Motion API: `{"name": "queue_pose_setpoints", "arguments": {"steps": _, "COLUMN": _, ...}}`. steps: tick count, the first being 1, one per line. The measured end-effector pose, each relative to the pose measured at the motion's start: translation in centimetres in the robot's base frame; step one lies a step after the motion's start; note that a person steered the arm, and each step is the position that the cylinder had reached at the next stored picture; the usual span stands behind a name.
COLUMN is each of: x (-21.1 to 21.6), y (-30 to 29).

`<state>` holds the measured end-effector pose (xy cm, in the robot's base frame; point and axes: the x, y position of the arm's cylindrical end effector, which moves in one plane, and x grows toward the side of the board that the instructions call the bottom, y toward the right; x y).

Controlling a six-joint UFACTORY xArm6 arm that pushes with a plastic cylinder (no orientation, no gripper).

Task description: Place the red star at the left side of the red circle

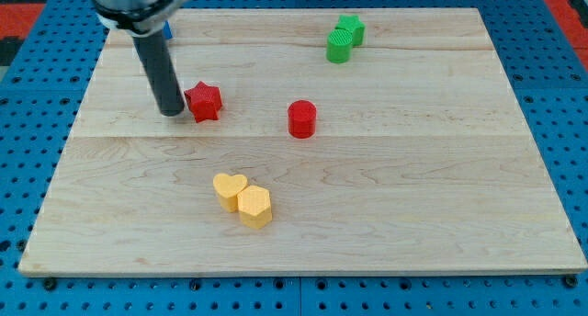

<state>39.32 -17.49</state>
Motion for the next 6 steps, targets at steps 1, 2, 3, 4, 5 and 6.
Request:
{"name": "queue_pose_setpoints", "arguments": {"steps": 1, "x": -1.3, "y": 1.9}}
{"name": "queue_pose_setpoints", "arguments": {"steps": 2, "x": -0.9, "y": 8.6}}
{"name": "queue_pose_setpoints", "arguments": {"steps": 3, "x": 0.6, "y": 13.6}}
{"name": "queue_pose_setpoints", "arguments": {"steps": 4, "x": 0.7, "y": 13.4}}
{"name": "queue_pose_setpoints", "arguments": {"steps": 5, "x": 0.7, "y": 13.0}}
{"name": "queue_pose_setpoints", "arguments": {"steps": 6, "x": 0.7, "y": 13.1}}
